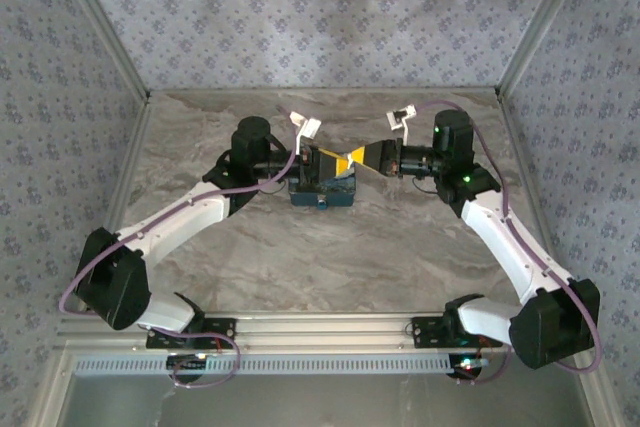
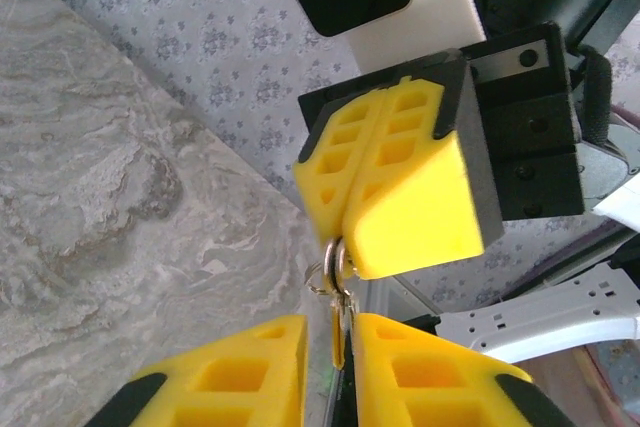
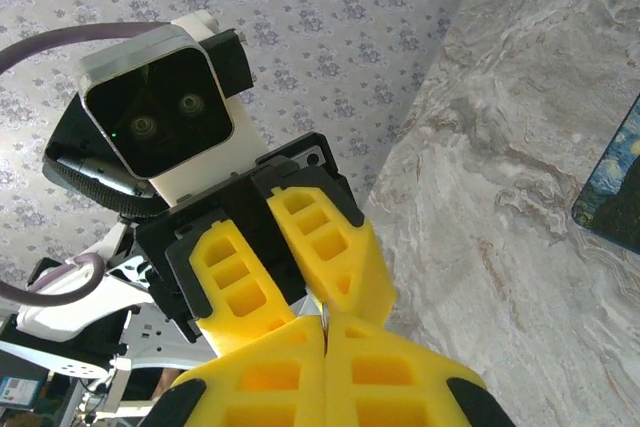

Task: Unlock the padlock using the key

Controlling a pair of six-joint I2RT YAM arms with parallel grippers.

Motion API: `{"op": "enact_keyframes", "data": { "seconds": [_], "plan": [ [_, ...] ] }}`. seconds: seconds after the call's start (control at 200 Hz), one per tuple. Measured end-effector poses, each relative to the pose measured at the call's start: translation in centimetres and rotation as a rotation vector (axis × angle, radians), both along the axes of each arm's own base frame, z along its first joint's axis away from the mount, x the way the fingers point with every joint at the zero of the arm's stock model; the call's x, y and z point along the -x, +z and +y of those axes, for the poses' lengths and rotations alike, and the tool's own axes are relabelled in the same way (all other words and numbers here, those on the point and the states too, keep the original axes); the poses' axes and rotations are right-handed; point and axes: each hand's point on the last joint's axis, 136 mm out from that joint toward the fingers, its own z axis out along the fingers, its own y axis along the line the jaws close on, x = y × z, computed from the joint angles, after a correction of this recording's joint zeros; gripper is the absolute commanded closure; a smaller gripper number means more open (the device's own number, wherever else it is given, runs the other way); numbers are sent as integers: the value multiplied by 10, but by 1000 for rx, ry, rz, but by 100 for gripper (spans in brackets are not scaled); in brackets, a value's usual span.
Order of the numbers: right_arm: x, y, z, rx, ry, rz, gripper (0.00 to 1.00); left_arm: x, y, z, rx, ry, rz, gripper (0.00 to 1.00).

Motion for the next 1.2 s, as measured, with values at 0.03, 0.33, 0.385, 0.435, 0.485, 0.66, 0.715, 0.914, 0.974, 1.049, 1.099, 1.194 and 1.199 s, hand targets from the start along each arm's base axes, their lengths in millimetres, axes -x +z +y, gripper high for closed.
{"op": "enact_keyframes", "data": {
  "seconds": [0.03,0.33,0.385,0.435,0.485,0.66,0.715,0.914,0.974,1.049,1.099,1.194,1.199],
  "plan": [
    [0,0,0,-1,0,-2,100,0,1,0,3,0,0,90],
    [-1,4,-1,-10,-5,-12,100,0,5,0,16,-1,-13,100],
    [-1,5,-1,-10,-6,-14,99,0,5,0,18,-1,-15,100],
    [-1,5,-1,-9,-6,-17,86,0,5,0,18,-1,-16,100],
    [-1,3,-3,-4,-9,-12,68,0,5,0,17,-2,-19,100],
    [-9,-5,-27,35,-81,1,53,1,-8,1,-34,-3,-11,100],
    [-11,-6,-36,57,-114,-10,53,1,-13,2,-64,-5,-2,100],
    [-4,-2,-38,118,-108,-66,57,5,-5,5,-146,-25,-26,100],
    [-1,-3,-35,131,-93,-79,56,7,2,6,-166,-39,-42,100],
    [4,-6,-30,146,-68,-87,56,12,8,7,-182,-65,-56,100],
    [8,-7,-26,153,-49,-98,55,16,9,8,-196,-87,-58,100],
    [15,-7,-19,159,-16,-117,51,24,8,10,-220,-126,-50,100],
    [15,-7,-18,159,-15,-119,51,24,8,10,-221,-128,-49,100]
  ]
}}
